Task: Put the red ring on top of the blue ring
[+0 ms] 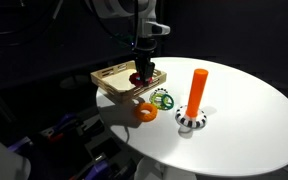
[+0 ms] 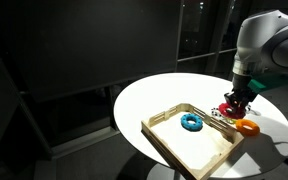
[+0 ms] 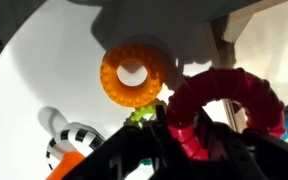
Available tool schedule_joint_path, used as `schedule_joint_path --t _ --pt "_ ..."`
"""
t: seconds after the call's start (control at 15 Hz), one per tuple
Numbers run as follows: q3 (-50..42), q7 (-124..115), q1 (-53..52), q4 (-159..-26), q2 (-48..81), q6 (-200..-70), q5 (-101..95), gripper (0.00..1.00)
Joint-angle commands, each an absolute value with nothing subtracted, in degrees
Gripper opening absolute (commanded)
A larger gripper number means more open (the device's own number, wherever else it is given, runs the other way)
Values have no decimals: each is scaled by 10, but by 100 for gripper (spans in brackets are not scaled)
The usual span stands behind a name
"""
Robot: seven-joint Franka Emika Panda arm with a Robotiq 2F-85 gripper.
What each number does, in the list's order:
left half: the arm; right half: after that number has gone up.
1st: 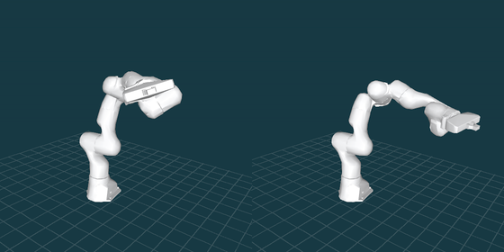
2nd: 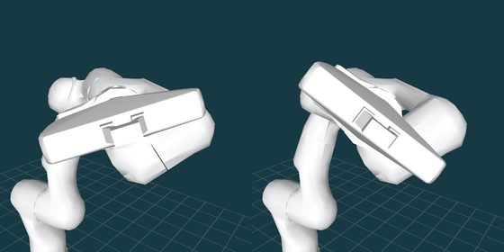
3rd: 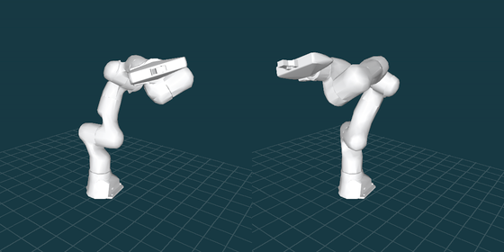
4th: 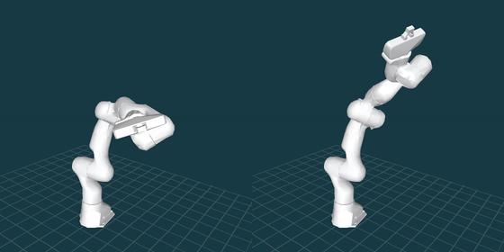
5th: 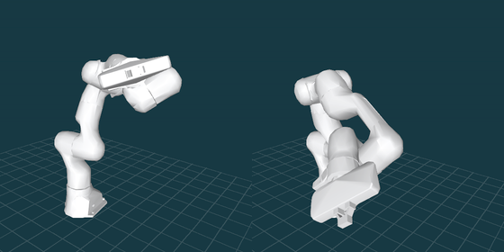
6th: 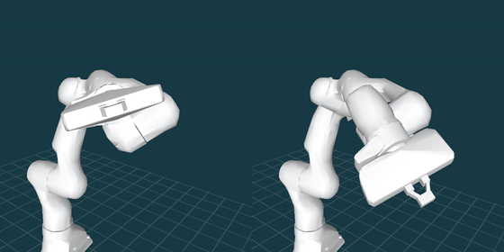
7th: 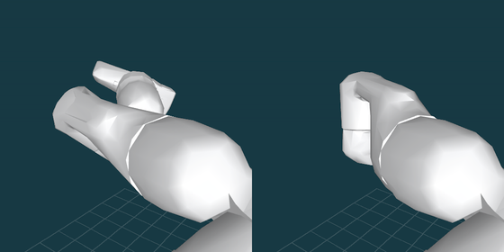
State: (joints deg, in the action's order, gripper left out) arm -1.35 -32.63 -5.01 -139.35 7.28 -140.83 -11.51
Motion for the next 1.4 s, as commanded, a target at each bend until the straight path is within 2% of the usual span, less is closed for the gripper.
schedule_joint_path --t 0.0,1.2,1.27,1.33 --pt "-8 -347 -61 -1355 104 -1418 -126 10" --pt "-21 -372 -143 -1202 258 -1439 -116 10" --pt "-23 -371 -145 -1197 262 -1438 -117 15" --pt "-26 -372 -147 -1194 263 -1438 -118 58"
